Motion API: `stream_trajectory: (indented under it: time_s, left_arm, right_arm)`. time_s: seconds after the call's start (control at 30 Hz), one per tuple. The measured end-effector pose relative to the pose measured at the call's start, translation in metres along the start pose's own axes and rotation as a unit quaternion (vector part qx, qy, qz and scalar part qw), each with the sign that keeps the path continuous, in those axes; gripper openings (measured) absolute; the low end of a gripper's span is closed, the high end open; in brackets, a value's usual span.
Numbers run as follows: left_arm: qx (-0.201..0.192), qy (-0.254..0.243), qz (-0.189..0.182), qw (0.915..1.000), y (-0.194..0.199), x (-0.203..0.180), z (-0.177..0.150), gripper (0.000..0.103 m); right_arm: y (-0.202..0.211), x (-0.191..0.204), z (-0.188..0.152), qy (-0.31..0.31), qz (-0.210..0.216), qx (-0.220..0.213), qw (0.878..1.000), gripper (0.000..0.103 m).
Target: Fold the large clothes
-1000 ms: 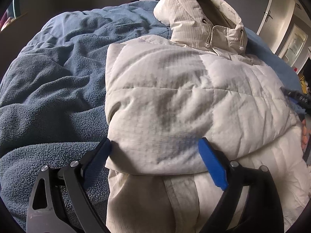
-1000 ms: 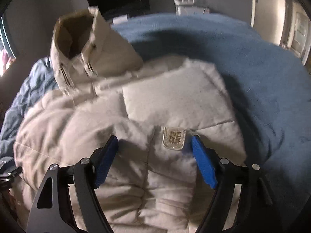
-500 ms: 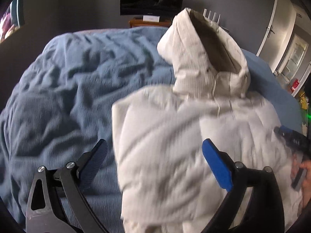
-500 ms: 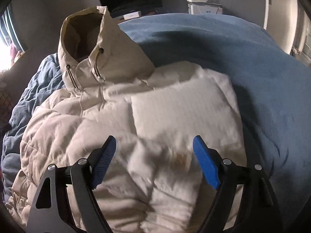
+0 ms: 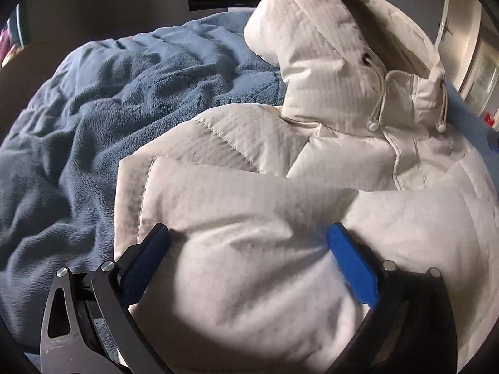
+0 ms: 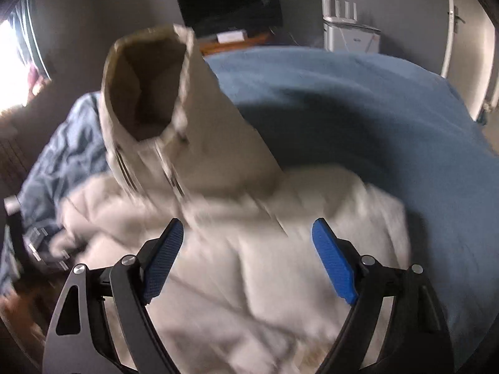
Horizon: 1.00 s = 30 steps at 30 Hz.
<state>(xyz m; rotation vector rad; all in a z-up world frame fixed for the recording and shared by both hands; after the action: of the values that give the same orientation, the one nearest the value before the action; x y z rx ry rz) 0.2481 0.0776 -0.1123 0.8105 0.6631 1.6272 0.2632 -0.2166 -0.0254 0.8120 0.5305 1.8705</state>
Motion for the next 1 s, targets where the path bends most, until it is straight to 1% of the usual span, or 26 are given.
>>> stream_trajectory:
  time_s: [0.1,0.17,0.23,0.33,0.37,0.4,0.43,0.47,0.5,0.53,0.63,0.73,0.77,0.83,0.87,0.93,1.0]
  left_arm:
    - [-0.016,0.012,-0.003,0.9998,0.003,0.004,0.002,0.097]
    - [-0.033,0.021,-0.007,0.9992,0.009,0.007,0.004,0.096]
    - [-0.041,0.029,-0.011,0.9987,0.010,0.006,0.006,0.096]
    - [-0.042,0.032,-0.012,0.9986,0.007,0.005,0.006,0.096]
    - [-0.042,0.032,-0.013,0.9986,0.007,0.004,0.006,0.096]
    - [-0.042,0.033,-0.014,0.9985,0.007,0.005,0.006,0.096]
    - [-0.043,0.036,-0.020,0.9982,0.007,0.006,0.006,0.096]
    - [-0.045,0.040,-0.024,0.9979,0.008,0.007,0.006,0.096]
    - [-0.047,0.045,-0.027,0.9975,0.010,0.009,0.005,0.096]
    - [-0.049,0.053,-0.029,0.9970,0.012,0.012,0.005,0.096]
    - [-0.057,0.078,-0.035,0.9947,0.024,0.019,0.007,0.096]
    - [-0.077,0.096,-0.054,0.9909,0.046,0.023,0.013,0.096]
    - [-0.086,0.095,-0.056,0.9902,0.054,0.022,0.016,0.096]
    - [-0.115,0.081,-0.054,0.9886,0.073,0.019,0.029,0.096]
    - [-0.121,0.074,-0.054,0.9884,0.077,0.017,0.034,0.096]
    - [-0.119,0.057,-0.052,0.9898,0.086,0.009,0.052,0.096]
    - [-0.137,0.060,-0.059,0.9870,0.102,0.006,0.069,0.096]
  right_arm:
    - [-0.022,0.006,0.035,0.001,0.006,-0.007,1.000,0.081]
    - [-0.039,0.008,0.054,-0.002,0.012,-0.017,1.000,0.081]
    - [-0.056,0.008,0.072,-0.005,0.017,-0.021,1.000,0.081]
    - [-0.075,0.010,0.097,0.011,-0.005,-0.025,1.000,0.080]
    - [-0.082,0.013,0.102,0.021,-0.008,-0.019,1.000,0.077]
    - [-0.088,0.014,0.104,0.027,-0.014,-0.010,0.999,0.058]
    - [-0.092,0.014,0.103,0.028,-0.016,-0.002,0.999,0.034]
    - [-0.094,0.015,0.099,0.027,-0.011,0.004,1.000,0.030]
    - [-0.091,0.016,0.094,0.029,-0.004,-0.002,1.000,0.020]
    - [-0.085,0.019,0.088,0.043,0.005,-0.008,0.999,0.016]
    - [-0.064,0.028,0.067,0.085,0.010,-0.034,0.996,0.014]
    - [-0.040,0.041,0.028,0.138,0.019,-0.046,0.989,0.013]
    - [-0.036,0.045,0.018,0.151,0.019,-0.047,0.987,0.013]
    - [-0.022,0.050,-0.002,0.185,0.019,-0.052,0.981,0.012]
    - [-0.017,0.051,-0.009,0.195,0.018,-0.054,0.979,0.012]
    - [-0.007,0.049,-0.027,0.200,0.026,-0.053,0.978,0.012]
    - [-0.005,0.043,-0.038,0.189,0.035,-0.046,0.980,0.012]
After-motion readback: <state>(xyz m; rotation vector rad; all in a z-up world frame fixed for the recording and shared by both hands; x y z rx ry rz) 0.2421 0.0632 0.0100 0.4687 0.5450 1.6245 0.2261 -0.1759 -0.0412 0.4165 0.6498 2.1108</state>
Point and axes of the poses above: each gripper's, at about its wrist camera, not at the fingertips, and y roughly against the way its jaws point, x to its left, z to its top, the point moved 5 cm from there along -y, roughly the way its jaws point, and after that the axes turned 14 degrees about z, right-handed, at the moved point
